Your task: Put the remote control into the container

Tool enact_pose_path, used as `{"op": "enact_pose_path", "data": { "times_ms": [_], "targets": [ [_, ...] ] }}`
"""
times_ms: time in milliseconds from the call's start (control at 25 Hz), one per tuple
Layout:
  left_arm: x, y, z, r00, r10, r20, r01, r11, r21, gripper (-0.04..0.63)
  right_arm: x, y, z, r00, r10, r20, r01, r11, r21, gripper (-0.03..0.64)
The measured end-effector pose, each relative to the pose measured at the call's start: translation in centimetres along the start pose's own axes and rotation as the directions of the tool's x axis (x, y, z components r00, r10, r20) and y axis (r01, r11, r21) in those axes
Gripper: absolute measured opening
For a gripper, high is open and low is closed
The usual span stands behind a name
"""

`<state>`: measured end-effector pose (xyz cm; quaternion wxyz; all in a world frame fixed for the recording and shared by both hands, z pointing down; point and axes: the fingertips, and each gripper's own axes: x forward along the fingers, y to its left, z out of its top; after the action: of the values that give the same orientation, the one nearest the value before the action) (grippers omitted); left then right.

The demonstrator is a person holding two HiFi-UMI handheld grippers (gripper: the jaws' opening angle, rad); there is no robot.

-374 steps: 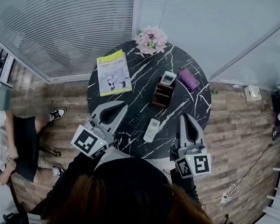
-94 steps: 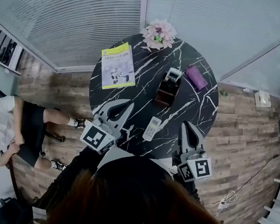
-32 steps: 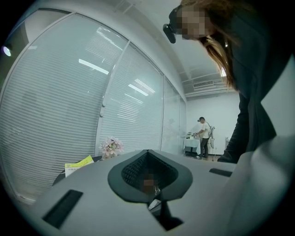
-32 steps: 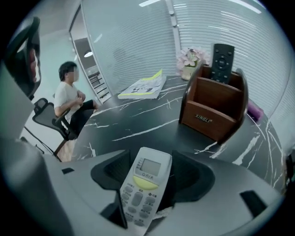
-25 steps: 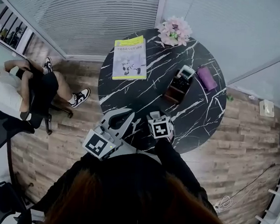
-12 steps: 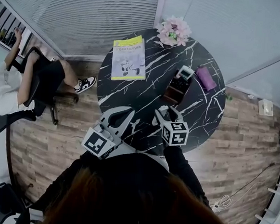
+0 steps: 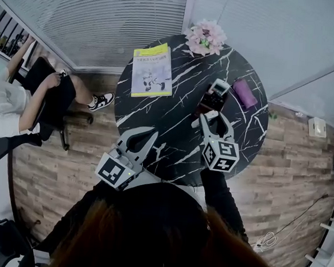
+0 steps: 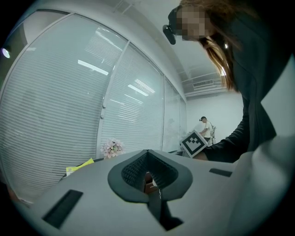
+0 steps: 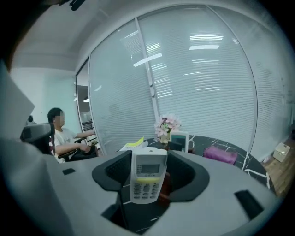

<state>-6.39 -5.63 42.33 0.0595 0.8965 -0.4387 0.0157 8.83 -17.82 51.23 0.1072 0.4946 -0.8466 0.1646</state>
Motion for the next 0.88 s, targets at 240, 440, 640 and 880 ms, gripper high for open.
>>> {"op": "enact_pose_path", "data": {
  "times_ms": [240, 440, 640, 880],
  "targets": [
    [-0.4, -0.1, -0.1, 1.0, 0.002, -0.006, -0.002, 1.0, 0.007, 0.009, 0.9, -4.2, 1.4, 0.987, -0.152, 0.061, 0.144, 0.982, 0.121, 0.249],
    [-0.7, 0.1, -0.3, 1.0, 0.015, -0.009, -0.015, 1.0, 0.002, 0.009, 1.0, -6.4, 0.5, 0.957, -0.275, 0.09, 0.251, 0.944, 0.212, 0.249],
    [-1.1, 0.4, -0.4, 1.0, 0.027, -0.015, -0.027, 1.0, 0.003, 0.009, 0.9, -6.6, -1.0, 0.939, -0.334, 0.086, 0.308, 0.925, 0.222, 0.249],
    [-1.0, 0.9, 0.2, 0.999, 0.034, 0.002, -0.034, 0.999, 0.008, 0.009, 1.1, -5.6, -1.9, 0.942, -0.328, 0.062, 0.313, 0.933, 0.18, 0.249]
  ]
}}
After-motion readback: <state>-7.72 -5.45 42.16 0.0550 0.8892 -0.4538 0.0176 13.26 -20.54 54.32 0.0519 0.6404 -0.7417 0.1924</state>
